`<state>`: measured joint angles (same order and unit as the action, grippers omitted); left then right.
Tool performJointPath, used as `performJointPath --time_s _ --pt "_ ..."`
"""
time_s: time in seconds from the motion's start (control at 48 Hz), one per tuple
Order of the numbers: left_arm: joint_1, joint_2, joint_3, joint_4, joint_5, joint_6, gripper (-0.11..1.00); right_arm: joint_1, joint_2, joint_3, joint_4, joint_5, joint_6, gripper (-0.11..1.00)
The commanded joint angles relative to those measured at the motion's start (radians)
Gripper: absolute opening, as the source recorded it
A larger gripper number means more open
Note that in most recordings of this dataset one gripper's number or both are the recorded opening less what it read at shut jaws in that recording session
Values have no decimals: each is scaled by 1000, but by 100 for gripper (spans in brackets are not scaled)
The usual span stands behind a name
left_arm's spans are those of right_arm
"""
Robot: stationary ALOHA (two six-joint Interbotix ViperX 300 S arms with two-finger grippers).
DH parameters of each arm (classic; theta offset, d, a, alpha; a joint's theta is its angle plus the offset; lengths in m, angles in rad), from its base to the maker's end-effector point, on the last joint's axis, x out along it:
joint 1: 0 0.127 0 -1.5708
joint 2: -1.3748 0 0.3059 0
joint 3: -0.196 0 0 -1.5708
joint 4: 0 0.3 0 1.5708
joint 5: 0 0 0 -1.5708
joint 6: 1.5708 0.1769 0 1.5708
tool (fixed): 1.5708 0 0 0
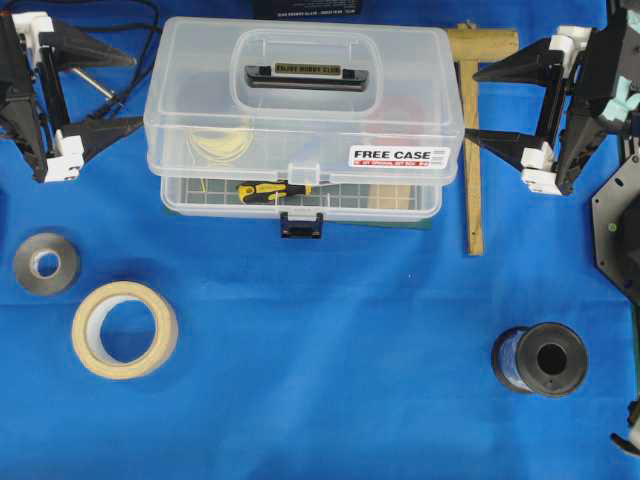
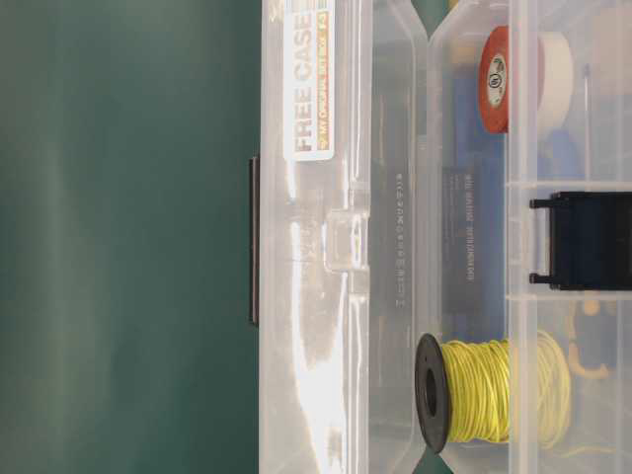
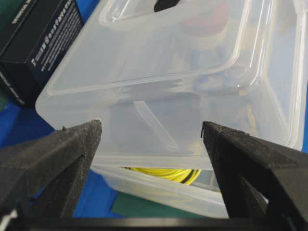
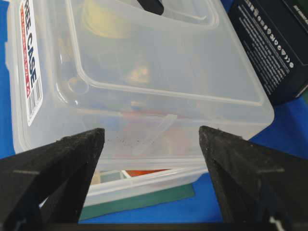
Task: Open the tool box with both arms.
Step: 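Swing the lid back away from the front with both grippers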
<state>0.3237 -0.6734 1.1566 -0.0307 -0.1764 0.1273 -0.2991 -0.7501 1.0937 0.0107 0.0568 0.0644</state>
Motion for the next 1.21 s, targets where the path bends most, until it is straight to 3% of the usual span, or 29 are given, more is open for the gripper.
performJointPath --time_s 0.0,0.5,1.188 --pt "5 -3 -61 -3 -54 -5 91 -3 -3 -55 6 -23 5 83" --pt "126 61 -84 -3 -124 -5 91 -91 0 -72 8 -71 5 83" --pt "215 161 -140 -3 -143 -5 91 -258 63 -83 6 -112 3 83"
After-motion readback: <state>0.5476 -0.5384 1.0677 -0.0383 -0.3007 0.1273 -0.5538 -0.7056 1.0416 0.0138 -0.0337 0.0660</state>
